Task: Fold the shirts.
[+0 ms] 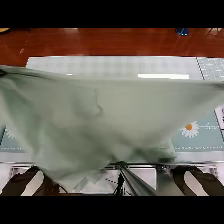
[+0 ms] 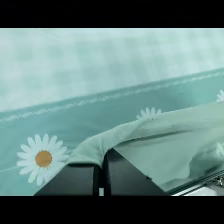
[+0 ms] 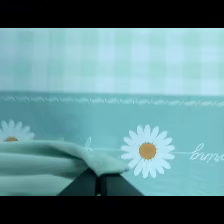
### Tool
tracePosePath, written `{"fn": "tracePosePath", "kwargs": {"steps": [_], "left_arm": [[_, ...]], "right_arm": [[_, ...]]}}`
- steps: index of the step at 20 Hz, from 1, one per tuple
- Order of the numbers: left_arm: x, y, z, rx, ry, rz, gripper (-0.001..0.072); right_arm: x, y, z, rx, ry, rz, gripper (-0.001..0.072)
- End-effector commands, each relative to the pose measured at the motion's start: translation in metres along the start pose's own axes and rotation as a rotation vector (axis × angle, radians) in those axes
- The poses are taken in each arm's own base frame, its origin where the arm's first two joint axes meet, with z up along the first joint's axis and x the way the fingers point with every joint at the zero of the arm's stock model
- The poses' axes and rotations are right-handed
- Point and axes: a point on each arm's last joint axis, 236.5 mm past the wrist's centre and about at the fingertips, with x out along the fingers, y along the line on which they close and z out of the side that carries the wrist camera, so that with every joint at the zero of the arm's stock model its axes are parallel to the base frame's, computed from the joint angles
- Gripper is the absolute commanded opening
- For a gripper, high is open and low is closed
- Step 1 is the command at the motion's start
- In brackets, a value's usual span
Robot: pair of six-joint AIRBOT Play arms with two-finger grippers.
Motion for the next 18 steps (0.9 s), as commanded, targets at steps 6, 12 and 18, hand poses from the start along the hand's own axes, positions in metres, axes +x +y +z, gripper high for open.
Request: {"fn": "tracePosePath", "kwargs": {"steps": [6, 12, 18], "left_arm": [[0.223, 0.097, -0.019, -0.117, 0.287, -0.084, 0.0028], [0.296, 0.148, 0.026, -0.147, 0.078, 0.013, 0.0029], [0.328, 0.161, 0.074, -0.219, -0.149, 0.041, 0.0029]], "right_arm": [[0.222, -0.003, 0.054, 0.062, 0.174, 0.135, 0.0024], [0.286, -0.014, 0.140, 0.170, -0.153, 0.147, 0.0024], [0.302, -0.026, 0.189, 0.261, -0.359, 0.148, 0.0024]]}}
